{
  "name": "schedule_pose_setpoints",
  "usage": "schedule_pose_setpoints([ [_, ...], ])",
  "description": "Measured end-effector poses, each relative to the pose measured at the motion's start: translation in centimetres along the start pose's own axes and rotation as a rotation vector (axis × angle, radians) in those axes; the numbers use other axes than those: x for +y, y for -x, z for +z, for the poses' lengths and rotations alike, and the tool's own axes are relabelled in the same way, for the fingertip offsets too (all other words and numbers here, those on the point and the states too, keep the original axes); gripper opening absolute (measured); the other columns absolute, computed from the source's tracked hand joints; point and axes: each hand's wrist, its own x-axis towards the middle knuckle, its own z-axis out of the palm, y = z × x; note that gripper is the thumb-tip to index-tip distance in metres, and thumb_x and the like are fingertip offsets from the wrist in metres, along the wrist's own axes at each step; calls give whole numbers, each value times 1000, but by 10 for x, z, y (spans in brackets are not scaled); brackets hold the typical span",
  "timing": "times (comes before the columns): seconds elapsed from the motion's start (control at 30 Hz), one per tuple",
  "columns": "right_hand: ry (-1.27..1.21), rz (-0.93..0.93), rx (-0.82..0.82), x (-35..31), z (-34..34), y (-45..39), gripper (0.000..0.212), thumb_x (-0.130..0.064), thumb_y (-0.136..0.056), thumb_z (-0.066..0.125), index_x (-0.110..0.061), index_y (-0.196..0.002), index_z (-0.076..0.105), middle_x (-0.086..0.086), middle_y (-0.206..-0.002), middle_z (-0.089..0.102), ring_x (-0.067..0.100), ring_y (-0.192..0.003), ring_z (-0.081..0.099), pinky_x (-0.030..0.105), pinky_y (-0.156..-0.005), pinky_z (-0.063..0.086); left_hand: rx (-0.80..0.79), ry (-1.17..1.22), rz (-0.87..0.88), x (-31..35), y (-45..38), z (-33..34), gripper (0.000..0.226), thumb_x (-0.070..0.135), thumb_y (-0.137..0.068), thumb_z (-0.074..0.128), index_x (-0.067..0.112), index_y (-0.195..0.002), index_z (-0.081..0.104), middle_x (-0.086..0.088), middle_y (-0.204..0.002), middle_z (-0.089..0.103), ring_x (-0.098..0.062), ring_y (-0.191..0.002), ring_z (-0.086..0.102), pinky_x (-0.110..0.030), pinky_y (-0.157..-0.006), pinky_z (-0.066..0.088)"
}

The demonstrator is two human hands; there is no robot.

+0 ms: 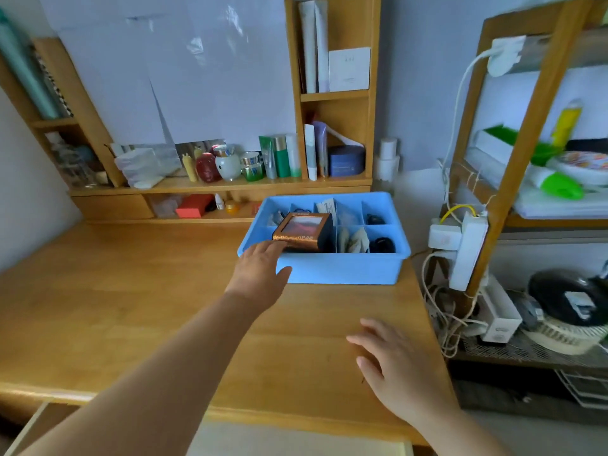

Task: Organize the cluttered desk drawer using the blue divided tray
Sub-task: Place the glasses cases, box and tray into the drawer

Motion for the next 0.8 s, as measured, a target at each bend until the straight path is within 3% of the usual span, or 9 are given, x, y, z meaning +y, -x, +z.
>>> schedule_pose_setpoints([
  [0.1, -9, -14, 2, 1, 0, 0, 37, -45, -97, 35, -48, -134, 38, -23, -150, 17, 5, -140, 16, 31, -115, 21, -7, -11, -18, -10, -15, 15, 44, 35, -95, 49, 21, -137, 46, -2, -132, 49, -24, -122, 43, -35, -105, 33],
  [0.23, -6, -19, 56, 0, 1, -1, 37, -43, -97, 39, -46, -133, 42, -23, -150, 22, 4, -140, 18, 30, -115, 21, 220, 131, 56, -15, -3, 19, 24, 24, -89, 63, 16, -111, 69, -5, -99, 63, -27, -94, 59, -38, -86, 45],
  [0.33, 11, -53, 118, -4, 0, 4, 35, -39, -97, 42, -40, -131, 50, -21, -147, 32, 2, -137, 26, 20, -110, 22, 274, 188, 92, -11, 22, 15, 16, 16, -84, 69, 12, -98, 74, -6, -85, 63, -29, -80, 62, -38, -75, 48],
  [0.4, 41, -86, 165, -12, -6, 11, 29, -32, -94, 52, -34, -121, 61, -19, -134, 49, 0, -124, 44, 8, -98, 26, 294, 225, 93, -9, 44, 11, 15, 17, -80, 70, 10, -92, 75, -7, -82, 65, -30, -76, 63, -39, -72, 49],
  [0.47, 3, -103, 276, -19, -13, 18, 20, -22, -85, 67, -27, -104, 70, -16, -109, 64, 0, -99, 59, 2, -84, 32, 296, 233, 73, -7, 68, 6, 22, 23, -76, 66, 10, -90, 76, -6, -80, 66, -30, -74, 64, -39, -71, 50],
  [0.53, -20, -169, 472, -26, -22, 21, 16, -17, -80, 71, -23, -95, 69, -13, -95, 63, 2, -88, 57, 7, -81, 37, 311, 229, 65, -6, 91, 1, 18, 20, -76, 70, 11, -90, 76, -4, -79, 66, -29, -73, 64, -40, -70, 50],
  [0.63, -22, -270, 672, -37, -41, 19, 18, -28, -84, 59, -19, -97, 66, -5, -99, 58, 12, -92, 53, 21, -86, 38, 312, 238, 54, -2, 124, -8, 17, 19, -74, 73, 13, -89, 76, -1, -78, 65, -26, -71, 64, -40, -69, 49],
  [0.73, 70, -247, 604, -43, -52, 19, 34, -46, -83, 52, -20, -99, 67, -6, -100, 60, 17, -90, 56, 34, -87, 42, 290, 246, 60, 1, 154, -19, 20, 23, -73, 68, 15, -88, 76, 1, -78, 65, -24, -70, 64, -38, -67, 49],
  [0.8, 115, -207, 538, -41, -48, 25, 41, -56, -83, 46, -23, -91, 69, -10, -90, 61, 14, -81, 58, 37, -84, 44, 278, 253, 60, 1, 169, -25, 19, 24, -73, 67, 15, -88, 76, 3, -79, 65, -23, -72, 64, -38, -67, 49],
])
